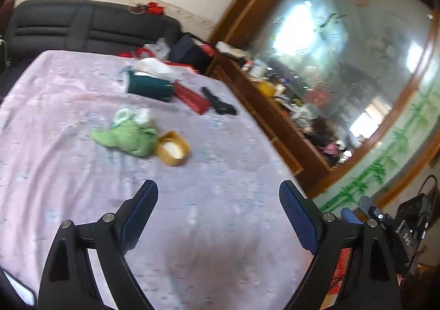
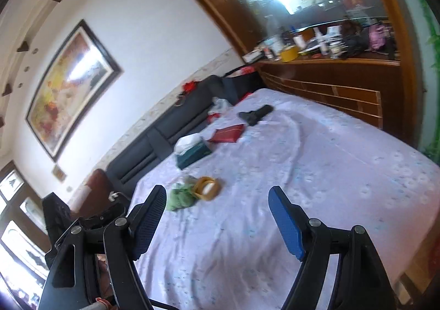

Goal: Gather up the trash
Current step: 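Move both tools back over the bed toward the towel and container, then grasp the yellow square container with the right gripper while the left gripper grasps the green towel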

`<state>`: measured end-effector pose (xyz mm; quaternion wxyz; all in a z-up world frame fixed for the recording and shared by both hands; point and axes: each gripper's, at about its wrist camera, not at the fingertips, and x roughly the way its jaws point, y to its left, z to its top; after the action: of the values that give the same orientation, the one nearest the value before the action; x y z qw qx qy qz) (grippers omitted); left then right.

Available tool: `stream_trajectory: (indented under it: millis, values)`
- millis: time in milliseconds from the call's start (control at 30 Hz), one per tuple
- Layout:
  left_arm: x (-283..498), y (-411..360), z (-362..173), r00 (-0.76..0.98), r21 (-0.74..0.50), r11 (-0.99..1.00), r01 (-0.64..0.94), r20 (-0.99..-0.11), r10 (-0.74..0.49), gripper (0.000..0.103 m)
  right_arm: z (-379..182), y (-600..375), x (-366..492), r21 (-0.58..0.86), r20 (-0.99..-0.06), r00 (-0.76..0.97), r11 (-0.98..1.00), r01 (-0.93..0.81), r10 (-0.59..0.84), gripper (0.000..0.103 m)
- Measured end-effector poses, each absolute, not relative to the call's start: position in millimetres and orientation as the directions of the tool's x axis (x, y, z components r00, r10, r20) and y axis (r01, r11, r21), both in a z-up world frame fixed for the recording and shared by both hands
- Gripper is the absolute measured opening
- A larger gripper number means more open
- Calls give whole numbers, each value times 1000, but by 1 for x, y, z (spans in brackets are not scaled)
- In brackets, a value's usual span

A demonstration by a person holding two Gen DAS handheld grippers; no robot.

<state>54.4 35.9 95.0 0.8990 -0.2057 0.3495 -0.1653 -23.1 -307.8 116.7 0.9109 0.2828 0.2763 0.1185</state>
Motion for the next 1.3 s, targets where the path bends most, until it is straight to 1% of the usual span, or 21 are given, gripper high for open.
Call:
stream_trajectory:
  millis: [167,300,500,600,733,833,900,933,967,1000,1033,1067,1100,1133,1167,1200,1300]
  values:
    - [73,60,82,699,-498,864,72,-593,-400,89,101,-285,6,606,-448,774,789,-105,447,81]
    - [106,80,66,677,-504,864,-12,-640,-364,89,85,-261,38,629,-467,712,763,-149,524,81]
    - [162,95,33,617,-538,836,-111,-697,-367,88,50,-221,110,656,-497,619,730,-192,609,81]
    - [185,98,18,609,-533,831,-160,-716,-342,88,27,-207,148,692,-509,549,694,-197,663,81]
    - [213,97,-4,577,-541,812,-221,-744,-338,88,3,-185,203,621,-582,499,747,-238,642,81]
    - [229,90,-13,581,-503,830,-239,-760,-293,88,-11,-175,238,603,-612,456,755,-258,646,81]
    - [239,88,-22,562,-511,824,-247,-768,-308,88,-17,-164,259,557,-649,438,781,-282,622,81]
    - [244,87,-27,551,-511,820,-259,-775,-309,86,-21,-158,268,521,-673,438,802,-292,596,81]
    - [247,87,-31,541,-511,816,-270,-781,-311,78,-27,-151,278,524,-681,408,794,-309,608,81]
    - [249,88,-34,536,-510,814,-276,-785,-310,68,-35,-147,287,533,-687,382,786,-314,618,81]
    - [251,90,-37,530,-506,813,-288,-791,-305,63,-39,-147,290,537,-688,377,785,-308,619,81]
    - [253,92,-40,523,-496,814,-301,-800,-294,53,-42,-143,292,546,-685,363,775,-319,632,82]
    - [254,94,-42,518,-497,813,-304,-802,-297,48,-45,-138,293,543,-692,331,765,-346,641,83]
    - [253,96,-43,517,-509,805,-304,-798,-310,46,-47,-132,293,529,-705,306,763,-372,639,84]
    - [250,100,-44,522,-529,791,-308,-789,-325,39,-48,-126,291,511,-717,295,764,-394,631,86]
    - [247,102,-42,528,-536,786,-309,-784,-328,36,-48,-121,288,485,-732,284,766,-421,619,88]
    - [233,109,-36,549,-523,791,-316,-781,-297,33,-48,-105,276,385,-783,283,789,-479,554,88]
